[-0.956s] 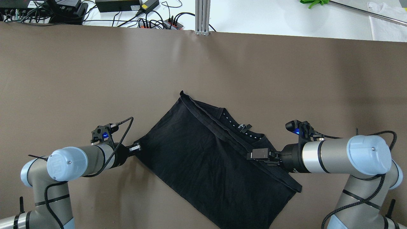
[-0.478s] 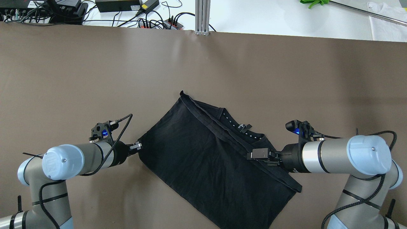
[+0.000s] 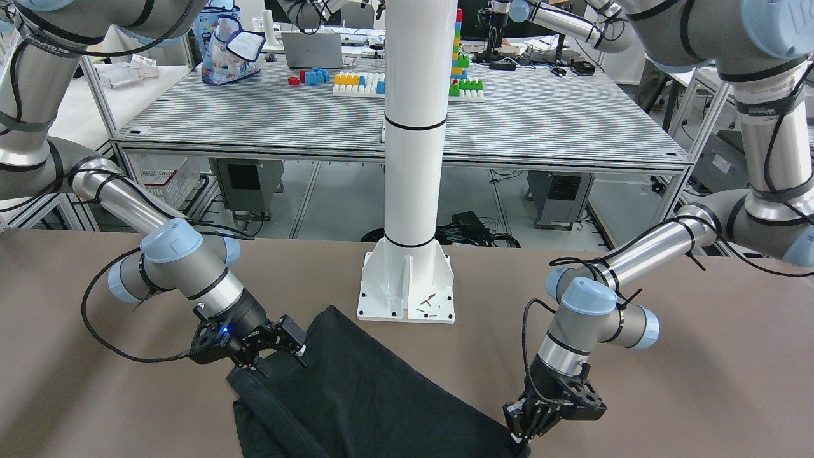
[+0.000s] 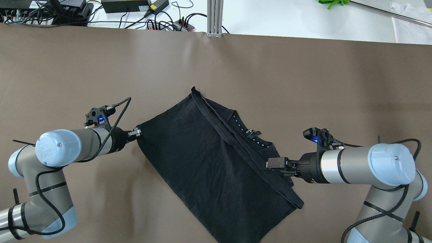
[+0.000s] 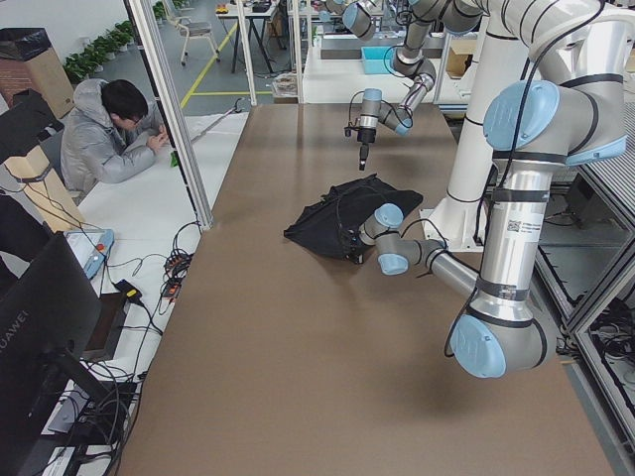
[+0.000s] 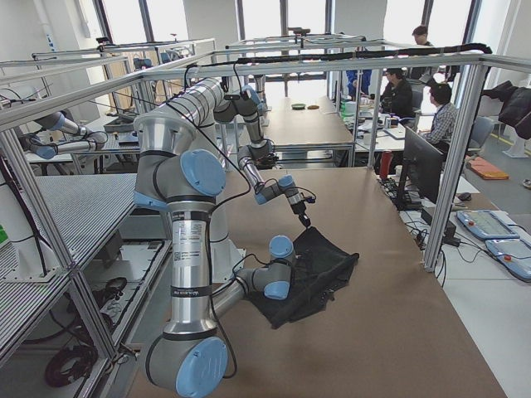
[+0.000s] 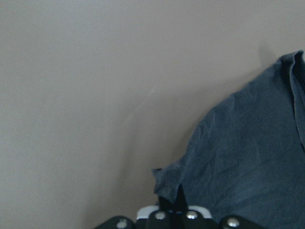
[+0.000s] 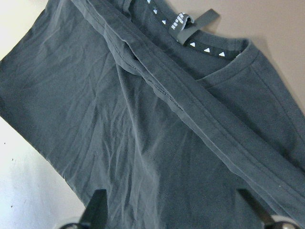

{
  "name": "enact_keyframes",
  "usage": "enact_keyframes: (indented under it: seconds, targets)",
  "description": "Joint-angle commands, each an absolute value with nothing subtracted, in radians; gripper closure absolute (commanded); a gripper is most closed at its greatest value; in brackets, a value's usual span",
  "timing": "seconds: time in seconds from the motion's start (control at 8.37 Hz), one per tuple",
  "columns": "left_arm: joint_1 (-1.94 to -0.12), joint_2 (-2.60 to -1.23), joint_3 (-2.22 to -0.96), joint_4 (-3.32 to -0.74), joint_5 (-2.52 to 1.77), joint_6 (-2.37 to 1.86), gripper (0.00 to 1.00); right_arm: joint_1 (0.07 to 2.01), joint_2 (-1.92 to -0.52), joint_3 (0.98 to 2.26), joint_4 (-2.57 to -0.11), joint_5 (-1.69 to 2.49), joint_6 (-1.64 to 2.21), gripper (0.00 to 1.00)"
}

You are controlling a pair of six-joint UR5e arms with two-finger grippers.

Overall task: Fold clothes
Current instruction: 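Drag the grasped corner away from the robot with the left gripper while right holds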

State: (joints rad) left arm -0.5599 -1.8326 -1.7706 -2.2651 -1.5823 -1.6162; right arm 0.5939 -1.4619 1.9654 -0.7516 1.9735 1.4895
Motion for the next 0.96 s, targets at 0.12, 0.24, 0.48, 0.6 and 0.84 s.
enact_keyframes:
  seconds: [0.12,0.24,0.48,0.6,0.84]
  targets:
    - [-0.679,-2.084,-1.532,-2.145,-1.586,-1.536,1.0,0.594,-1.462,1.965,-0.752,1.973,1.489,0.06]
    - [-0.701,-2.151,-1.449,-2.145,-1.585,-1.519,1.0,0.594,-1.462,1.965,-0.752,1.973,1.489,0.06]
    - [-0.736,-2.267,-1.315,-2.146,-1.585,-1.5,1.0,0.594,-1.462,1.967,-0.752,1.973,1.493,0.06]
    - [-0.758,-2.339,-1.237,-2.146,-1.585,-1.482,1.0,0.594,-1.462,1.967,-0.752,1.973,1.493,0.06]
    - [-0.764,-2.478,-1.072,-2.16,-1.554,-1.457,1.0,0.595,-1.463,1.967,-0.752,1.965,1.491,0.06]
